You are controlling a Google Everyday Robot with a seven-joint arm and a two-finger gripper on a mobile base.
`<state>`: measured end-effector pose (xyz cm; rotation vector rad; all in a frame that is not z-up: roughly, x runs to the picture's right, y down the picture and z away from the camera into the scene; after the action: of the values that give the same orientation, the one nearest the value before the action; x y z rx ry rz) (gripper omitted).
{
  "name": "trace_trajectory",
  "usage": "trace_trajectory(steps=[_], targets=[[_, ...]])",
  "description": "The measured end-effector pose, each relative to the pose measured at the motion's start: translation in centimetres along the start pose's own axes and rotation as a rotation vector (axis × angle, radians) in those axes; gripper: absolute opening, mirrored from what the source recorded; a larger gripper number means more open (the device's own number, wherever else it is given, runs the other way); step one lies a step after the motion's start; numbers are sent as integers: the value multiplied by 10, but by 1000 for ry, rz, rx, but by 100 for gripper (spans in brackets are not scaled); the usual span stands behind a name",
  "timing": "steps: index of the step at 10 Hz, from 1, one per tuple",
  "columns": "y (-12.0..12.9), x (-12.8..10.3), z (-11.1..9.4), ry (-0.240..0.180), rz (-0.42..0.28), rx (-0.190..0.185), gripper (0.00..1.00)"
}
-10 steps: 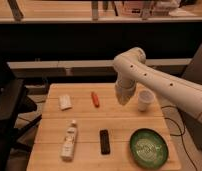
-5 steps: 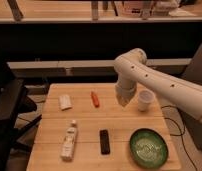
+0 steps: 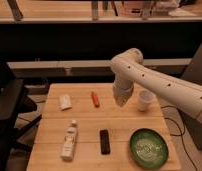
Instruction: Move the arm in a circular motion
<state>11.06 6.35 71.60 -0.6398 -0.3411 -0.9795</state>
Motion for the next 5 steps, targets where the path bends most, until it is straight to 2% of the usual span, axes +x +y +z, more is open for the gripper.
trace_trajectory(steps=[5], targets=[[-8,-1,0,9,-26,-6,3]])
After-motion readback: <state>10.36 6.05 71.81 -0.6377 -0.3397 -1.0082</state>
